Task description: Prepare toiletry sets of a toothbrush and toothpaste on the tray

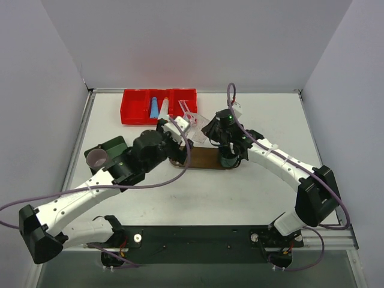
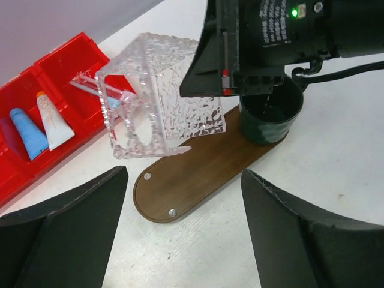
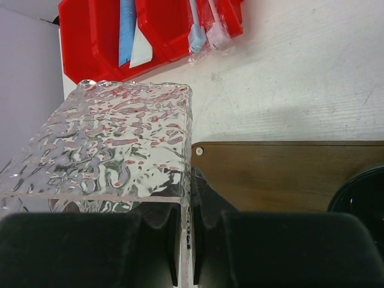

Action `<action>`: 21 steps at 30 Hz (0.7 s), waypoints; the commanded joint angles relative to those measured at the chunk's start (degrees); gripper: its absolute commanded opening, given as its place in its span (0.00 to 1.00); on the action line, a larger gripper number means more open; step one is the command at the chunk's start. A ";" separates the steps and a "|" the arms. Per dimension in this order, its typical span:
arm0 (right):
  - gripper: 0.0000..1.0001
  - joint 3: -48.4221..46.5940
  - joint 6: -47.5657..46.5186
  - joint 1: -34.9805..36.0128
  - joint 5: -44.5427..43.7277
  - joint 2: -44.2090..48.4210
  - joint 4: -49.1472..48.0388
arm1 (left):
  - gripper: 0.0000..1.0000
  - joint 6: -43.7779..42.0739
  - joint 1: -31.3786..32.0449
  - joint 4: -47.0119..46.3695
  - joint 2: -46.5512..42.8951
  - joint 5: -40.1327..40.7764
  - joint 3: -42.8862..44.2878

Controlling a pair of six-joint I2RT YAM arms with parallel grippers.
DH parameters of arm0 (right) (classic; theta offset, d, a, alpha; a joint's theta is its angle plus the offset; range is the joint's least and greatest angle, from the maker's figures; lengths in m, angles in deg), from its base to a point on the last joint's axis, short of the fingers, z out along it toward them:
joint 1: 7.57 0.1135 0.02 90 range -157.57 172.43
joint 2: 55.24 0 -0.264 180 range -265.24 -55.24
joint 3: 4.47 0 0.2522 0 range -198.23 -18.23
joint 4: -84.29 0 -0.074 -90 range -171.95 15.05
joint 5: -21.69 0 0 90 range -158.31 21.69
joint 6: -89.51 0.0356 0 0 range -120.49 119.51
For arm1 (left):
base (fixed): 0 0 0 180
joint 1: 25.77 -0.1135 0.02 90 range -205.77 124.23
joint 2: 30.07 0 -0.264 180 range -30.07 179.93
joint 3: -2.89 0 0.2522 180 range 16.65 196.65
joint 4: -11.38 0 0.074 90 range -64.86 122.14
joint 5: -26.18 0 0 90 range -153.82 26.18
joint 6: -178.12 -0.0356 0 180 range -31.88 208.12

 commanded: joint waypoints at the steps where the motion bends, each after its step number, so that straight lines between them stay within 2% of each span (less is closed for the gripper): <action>1: 0.00 0.75 -6.10 -2.32 4.92 4.86 -5.00 | 0.89 7.55 -9.13 -4.60 -5.94 -25.25 0.61; 2: 0.00 0.48 -7.34 -3.10 6.84 5.30 -4.47 | 0.89 10.08 -10.98 -5.13 -6.04 -32.95 0.69; 4: 0.00 0.22 -10.32 -3.46 7.39 7.23 -2.02 | 0.89 13.08 -17.02 -7.23 -5.69 -39.41 0.78; 5: 0.00 -0.13 -13.12 -4.16 8.00 7.85 -1.40 | 0.89 16.49 -19.32 -8.38 -5.42 -45.19 0.61; 7: 0.00 0.04 -15.34 -5.04 10.45 9.96 -0.17 | 0.89 20.19 -24.41 -13.19 -4.55 -49.79 -0.44; 8: 0.00 0.30 -16.91 -5.48 11.94 10.84 -0.33 | 0.88 23.17 -25.75 -14.79 -4.19 -54.77 -0.71; 11: 0.00 1.27 -20.60 -7.15 19.58 13.73 -0.77 | 0.87 25.92 -28.13 -18.23 -2.17 -61.57 -0.89; 16: 0.00 1.01 -24.14 -7.50 29.52 15.59 1.42 | 0.87 25.83 -28.66 -18.76 0.20 -65.54 -0.89; 21: 0.00 1.80 -25.19 -7.51 36.82 18.75 1.34 | 0.87 31.63 -31.56 -24.19 1.78 -67.39 -3.25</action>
